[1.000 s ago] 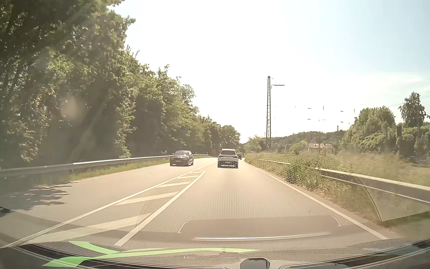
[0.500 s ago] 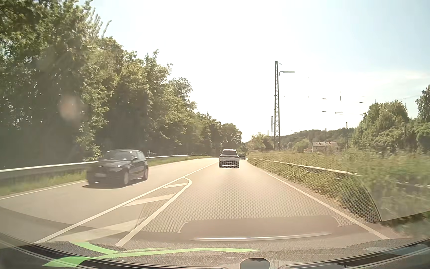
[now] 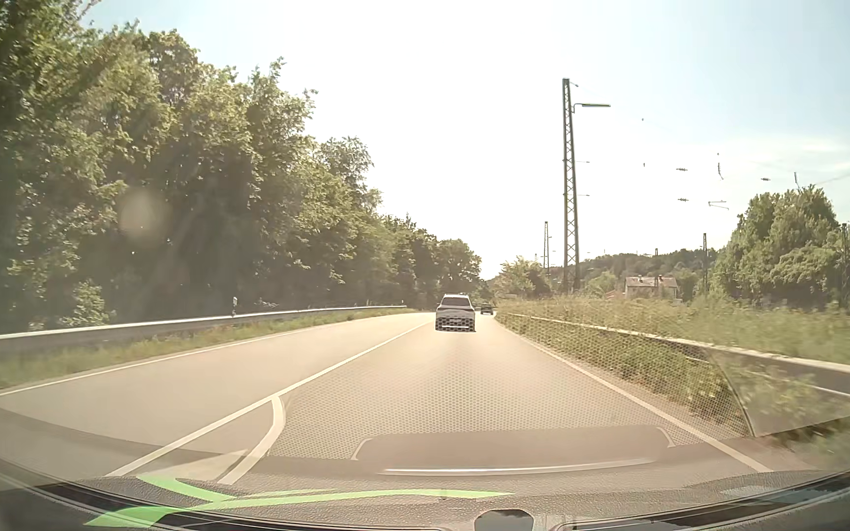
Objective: Follow the waypoints while adhering to traffic rules and regulations
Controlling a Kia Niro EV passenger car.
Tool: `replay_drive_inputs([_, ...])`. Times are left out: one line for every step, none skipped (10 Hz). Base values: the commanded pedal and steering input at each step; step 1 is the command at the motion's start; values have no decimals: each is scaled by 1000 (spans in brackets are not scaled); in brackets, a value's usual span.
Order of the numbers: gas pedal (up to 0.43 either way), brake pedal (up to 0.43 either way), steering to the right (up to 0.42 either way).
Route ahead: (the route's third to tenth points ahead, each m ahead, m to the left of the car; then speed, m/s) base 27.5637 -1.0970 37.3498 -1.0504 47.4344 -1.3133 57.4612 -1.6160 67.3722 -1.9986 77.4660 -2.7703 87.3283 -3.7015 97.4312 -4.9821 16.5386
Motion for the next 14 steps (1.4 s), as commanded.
replay_drive_inputs([240, 0, -3])
replay_drive_inputs([240, 0, -3])
replay_drive_inputs([240, 0, -3])
replay_drive_inputs([240, 0, 0])
replay_drive_inputs([240, 0, 0])
replay_drive_inputs([228, 0, 0])
replay_drive_inputs([220, 0, 0])
replay_drive_inputs([220, 0, 0])
replay_drive_inputs([228, 0, 0])
replay_drive_inputs([228, 0, 0])
replay_drive_inputs([240, 0, 0])
replay_drive_inputs([248, 0, 0])
replay_drive_inputs([260, 0, 0])
replay_drive_inputs([260, 0, 1])
